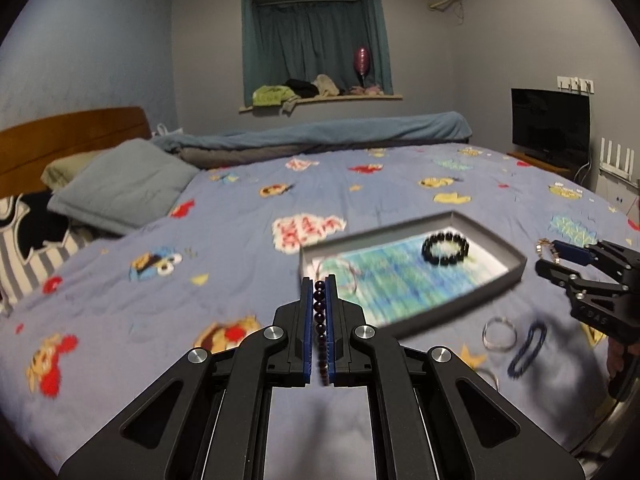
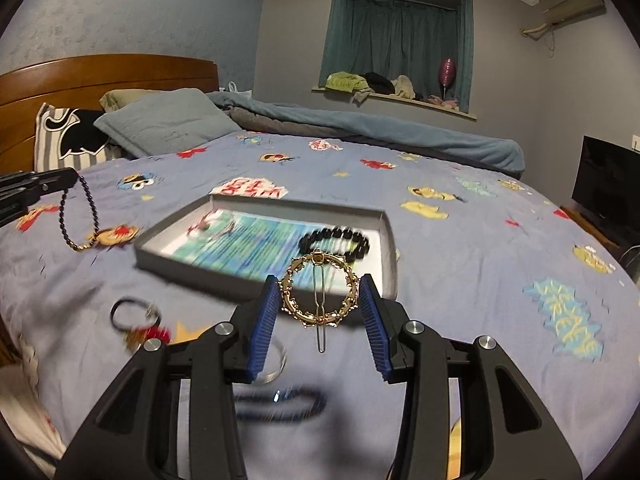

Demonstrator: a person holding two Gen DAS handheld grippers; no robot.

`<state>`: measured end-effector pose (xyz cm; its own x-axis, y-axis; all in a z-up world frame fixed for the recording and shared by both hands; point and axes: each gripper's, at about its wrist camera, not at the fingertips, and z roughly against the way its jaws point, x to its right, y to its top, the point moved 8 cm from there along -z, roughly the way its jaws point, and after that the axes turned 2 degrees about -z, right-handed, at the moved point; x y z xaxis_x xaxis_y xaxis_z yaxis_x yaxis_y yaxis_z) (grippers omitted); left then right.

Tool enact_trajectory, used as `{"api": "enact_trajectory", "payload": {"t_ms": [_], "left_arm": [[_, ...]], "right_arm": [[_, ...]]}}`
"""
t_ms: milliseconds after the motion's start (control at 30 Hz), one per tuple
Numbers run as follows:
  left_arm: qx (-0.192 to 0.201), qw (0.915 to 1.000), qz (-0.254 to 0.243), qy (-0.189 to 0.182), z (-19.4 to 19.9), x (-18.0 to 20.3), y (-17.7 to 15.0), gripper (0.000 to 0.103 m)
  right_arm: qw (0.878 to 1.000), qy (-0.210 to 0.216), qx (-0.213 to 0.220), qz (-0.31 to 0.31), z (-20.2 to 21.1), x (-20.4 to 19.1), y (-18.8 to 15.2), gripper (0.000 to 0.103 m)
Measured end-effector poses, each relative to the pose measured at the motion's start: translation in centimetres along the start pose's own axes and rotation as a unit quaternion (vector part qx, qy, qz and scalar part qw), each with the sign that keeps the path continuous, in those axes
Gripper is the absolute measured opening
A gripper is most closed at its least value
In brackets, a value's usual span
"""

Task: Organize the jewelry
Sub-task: 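Grasp dark red bead bracelet with left tool while right tool grasps gold ring clip, place both in box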

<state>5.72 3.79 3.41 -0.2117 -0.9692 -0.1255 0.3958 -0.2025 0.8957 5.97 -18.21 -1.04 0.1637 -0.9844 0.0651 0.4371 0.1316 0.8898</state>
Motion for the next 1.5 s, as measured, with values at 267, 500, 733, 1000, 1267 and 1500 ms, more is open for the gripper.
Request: {"api": "enact_trajectory", "payload": {"t_ms": [267, 500, 733, 1000, 1267, 1500], "left_arm": [[0.006, 0.9987, 0.021, -0.046, -3.4, 1.2, 4.7, 0.006], [-0.019, 0.9968, 0.017, -0.076, -7.7, 4.3, 5.2, 0.006], [-0.082, 0.9915, 0.03, -0.097, -12.2, 5.8, 1.5, 0.006], [-0.159, 0.9826, 0.066, -0.07, -15.4, 3.0, -3.4, 0.006], [-0.189, 0.977, 0.072, -0.066, -16.0, 2.0, -5.5, 0.006], [-0.194, 0.9777, 0.058, -0.056, -16.3, 2.3, -5.6, 0.007]], "right_arm": [[0.999, -0.003, -0.043, -0.026, -5.2, 1.5, 3.0, 0.041], [0.995, -0.004, -0.083, -0.046, -8.9, 2.2, 3.1, 0.041], [0.989, 0.006, -0.131, -0.063, -11.3, 1.8, 1.2, 0.041], [0.985, 0.009, -0.161, -0.058, -12.6, 1.3, 0.2, 0.041], [0.982, 0.005, -0.183, -0.05, -13.7, 1.1, -0.6, 0.042], [0.981, 0.005, -0.188, -0.042, -13.9, 0.8, -0.7, 0.042]]}}
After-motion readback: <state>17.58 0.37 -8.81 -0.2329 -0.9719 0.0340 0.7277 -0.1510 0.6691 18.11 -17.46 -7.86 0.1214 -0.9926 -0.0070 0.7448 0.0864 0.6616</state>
